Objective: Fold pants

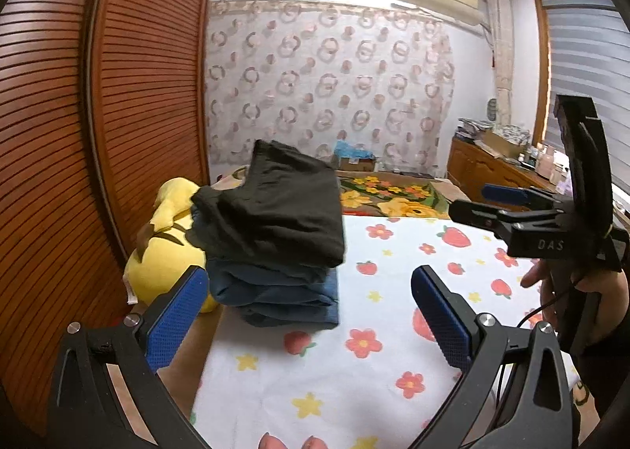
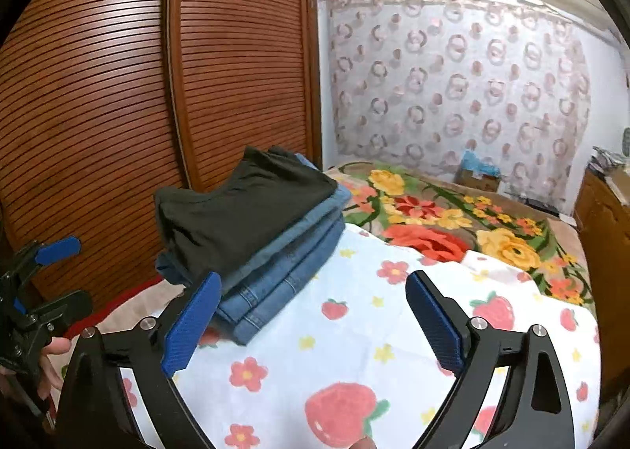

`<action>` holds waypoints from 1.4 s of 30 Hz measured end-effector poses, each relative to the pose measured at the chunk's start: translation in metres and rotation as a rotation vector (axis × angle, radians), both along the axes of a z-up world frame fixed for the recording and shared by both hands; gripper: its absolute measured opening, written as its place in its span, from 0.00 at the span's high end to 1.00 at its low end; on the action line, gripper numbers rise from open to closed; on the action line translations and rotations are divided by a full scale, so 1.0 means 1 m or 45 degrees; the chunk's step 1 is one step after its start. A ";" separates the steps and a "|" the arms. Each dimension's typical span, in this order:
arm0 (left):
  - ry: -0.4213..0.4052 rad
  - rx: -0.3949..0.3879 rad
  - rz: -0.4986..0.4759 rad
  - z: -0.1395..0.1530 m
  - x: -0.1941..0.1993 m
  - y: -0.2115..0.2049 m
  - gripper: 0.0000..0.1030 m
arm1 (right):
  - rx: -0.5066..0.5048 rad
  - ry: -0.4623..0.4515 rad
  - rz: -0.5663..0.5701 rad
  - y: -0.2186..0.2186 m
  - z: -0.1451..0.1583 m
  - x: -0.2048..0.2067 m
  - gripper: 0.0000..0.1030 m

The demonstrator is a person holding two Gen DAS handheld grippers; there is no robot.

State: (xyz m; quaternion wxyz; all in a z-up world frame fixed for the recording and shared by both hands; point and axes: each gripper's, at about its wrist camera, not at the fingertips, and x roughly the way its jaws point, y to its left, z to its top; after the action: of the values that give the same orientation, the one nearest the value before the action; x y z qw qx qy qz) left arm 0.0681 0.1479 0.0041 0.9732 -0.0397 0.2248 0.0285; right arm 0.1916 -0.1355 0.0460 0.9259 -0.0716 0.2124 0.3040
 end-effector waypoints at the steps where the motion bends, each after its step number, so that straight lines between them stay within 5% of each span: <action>1: 0.000 0.002 -0.011 0.000 0.000 -0.003 0.00 | 0.002 0.000 -0.008 -0.003 0.000 -0.006 0.06; 16: 0.049 -0.012 -0.195 -0.004 0.004 -0.067 0.00 | 0.064 0.002 -0.164 -0.045 -0.002 -0.070 0.05; 42: 0.078 0.022 -0.255 0.009 0.008 -0.136 0.00 | 0.103 0.017 -0.477 -0.066 0.009 -0.122 0.05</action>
State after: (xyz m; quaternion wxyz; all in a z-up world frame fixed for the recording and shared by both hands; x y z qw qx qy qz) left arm 0.0763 0.0123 0.0132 0.9642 -0.0077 0.2569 -0.0656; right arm 0.0696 -0.2018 0.0547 0.9670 0.0086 0.2158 0.1350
